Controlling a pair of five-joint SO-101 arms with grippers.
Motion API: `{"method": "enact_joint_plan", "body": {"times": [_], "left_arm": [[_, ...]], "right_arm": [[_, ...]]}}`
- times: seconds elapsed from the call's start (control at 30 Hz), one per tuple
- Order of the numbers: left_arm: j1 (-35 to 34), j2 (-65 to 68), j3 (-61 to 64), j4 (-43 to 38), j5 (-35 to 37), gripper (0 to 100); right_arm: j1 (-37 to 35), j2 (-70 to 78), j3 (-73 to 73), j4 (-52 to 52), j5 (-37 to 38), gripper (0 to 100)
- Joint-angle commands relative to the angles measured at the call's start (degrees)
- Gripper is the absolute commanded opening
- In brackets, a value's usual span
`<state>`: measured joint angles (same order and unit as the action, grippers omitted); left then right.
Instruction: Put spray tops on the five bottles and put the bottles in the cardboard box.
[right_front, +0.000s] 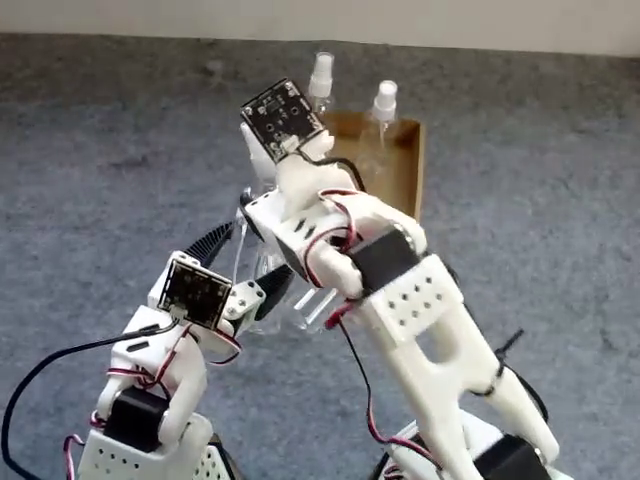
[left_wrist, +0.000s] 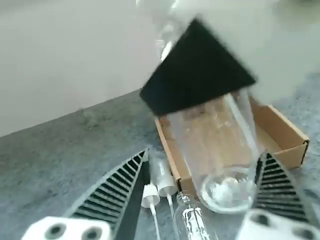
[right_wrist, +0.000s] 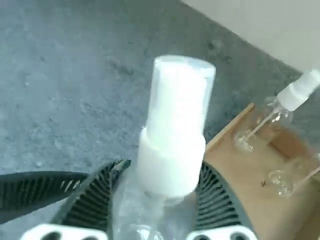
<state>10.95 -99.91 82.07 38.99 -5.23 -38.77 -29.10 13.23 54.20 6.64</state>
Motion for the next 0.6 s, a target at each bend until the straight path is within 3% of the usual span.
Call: {"method": "enact_joint_plan", "body": {"times": [0.0, 0.1, 0.27, 0.5, 0.57], "left_arm": [[-0.9, 0.7, -0.4, -1.5, -0.3, 27], [-0.9, 0.6, -0.4, -1.5, -0.2, 27], [-1.5, 0.1, -0.4, -1.5, -0.1, 26], [-9.5, 0.7, -1.0, -1.6, 1.7, 0], [-10.2, 0.7, -1.1, -1.7, 3.3, 1]], "right_arm": [[2.2, -4.4, -3.0, -0.6, 0.5, 0.4], [6.6, -2.2, -2.9, -4.9, 0.5, 0.4], [11.4, 9.0, -2.9, -23.1, 0.6, 0.4], [13.2, 26.2, -2.9, -40.8, 0.5, 0.4], [14.1, 29.3, -2.9, -43.3, 0.5, 0.4]]}}
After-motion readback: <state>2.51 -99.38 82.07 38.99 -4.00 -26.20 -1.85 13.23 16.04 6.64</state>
